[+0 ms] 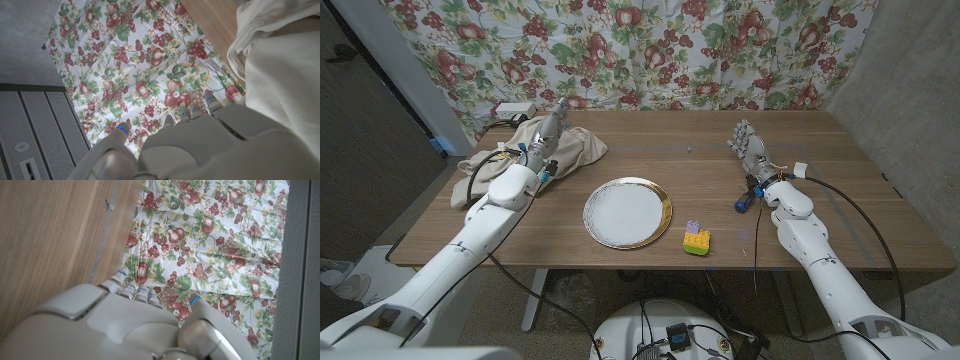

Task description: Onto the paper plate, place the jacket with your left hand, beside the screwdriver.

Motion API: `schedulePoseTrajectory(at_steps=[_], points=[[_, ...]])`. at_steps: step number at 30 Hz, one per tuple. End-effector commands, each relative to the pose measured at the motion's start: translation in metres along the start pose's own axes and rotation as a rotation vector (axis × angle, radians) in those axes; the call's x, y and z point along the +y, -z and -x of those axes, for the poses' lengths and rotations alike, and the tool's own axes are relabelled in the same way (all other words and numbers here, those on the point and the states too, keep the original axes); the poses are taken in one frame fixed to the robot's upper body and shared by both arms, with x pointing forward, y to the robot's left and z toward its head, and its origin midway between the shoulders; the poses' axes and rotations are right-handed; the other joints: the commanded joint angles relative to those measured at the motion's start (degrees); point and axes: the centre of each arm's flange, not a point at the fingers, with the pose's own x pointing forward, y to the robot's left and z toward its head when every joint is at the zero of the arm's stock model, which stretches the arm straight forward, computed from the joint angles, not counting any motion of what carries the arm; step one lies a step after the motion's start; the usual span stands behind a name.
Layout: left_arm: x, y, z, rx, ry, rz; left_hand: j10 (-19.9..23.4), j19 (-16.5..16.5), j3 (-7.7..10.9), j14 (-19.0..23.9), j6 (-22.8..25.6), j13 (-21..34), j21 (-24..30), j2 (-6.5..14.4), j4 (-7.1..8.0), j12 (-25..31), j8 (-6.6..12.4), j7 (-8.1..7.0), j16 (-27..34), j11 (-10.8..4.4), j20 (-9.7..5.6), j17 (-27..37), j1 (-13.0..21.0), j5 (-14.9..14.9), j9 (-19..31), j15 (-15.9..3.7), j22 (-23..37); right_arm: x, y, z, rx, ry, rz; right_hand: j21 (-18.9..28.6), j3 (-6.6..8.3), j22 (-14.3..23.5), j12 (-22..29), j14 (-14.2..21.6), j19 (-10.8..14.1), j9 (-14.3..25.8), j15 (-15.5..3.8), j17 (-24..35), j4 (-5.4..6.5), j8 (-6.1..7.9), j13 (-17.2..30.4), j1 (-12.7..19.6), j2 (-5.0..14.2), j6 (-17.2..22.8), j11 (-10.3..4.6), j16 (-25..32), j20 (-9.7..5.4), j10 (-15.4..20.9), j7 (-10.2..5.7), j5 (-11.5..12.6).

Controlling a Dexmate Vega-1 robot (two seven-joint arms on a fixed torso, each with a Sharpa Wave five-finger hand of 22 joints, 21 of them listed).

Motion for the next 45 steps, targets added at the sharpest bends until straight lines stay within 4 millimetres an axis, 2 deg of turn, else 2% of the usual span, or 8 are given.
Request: schedulePoseTrajectory(at_steps=[1,45], points=[[0.010,-0.012,-0.001,-0.010,0.005,-0.098,-3.2,0.0,0.37,-4.2,-1.9,0.1,0.0,6.0,-0.18,-0.1,-0.08,-0.35,-0.1,0.16,0.28,0.1,0.4,-0.3,0.2,-0.10,0.2,0.001,-0.001,0.000,-0.003,-0.006,0.003,0.1,0.39,0.2,0.1,-0.2,0.7,0.2,-0.03,0.1,0.00,0.27,0.0,0.7,1.24,0.1,-0.13,0.1,-2.35,-0.2,0.15,-0.3],[0.046,-0.052,-0.001,-0.025,0.001,-0.496,-3.2,-1.3,1.08,-3.4,-2.0,0.2,-0.8,5.7,-0.05,-0.6,-0.56,-0.57,-0.1,-0.37,0.66,0.1,0.3,-0.8,0.3,-0.18,0.2,0.004,0.001,0.001,-0.003,-0.008,-0.004,0.1,0.71,0.2,0.1,-0.2,0.7,0.2,-0.04,0.1,-0.05,0.24,0.1,0.8,1.14,0.1,-0.11,0.1,-2.34,-0.1,0.09,-0.5]])
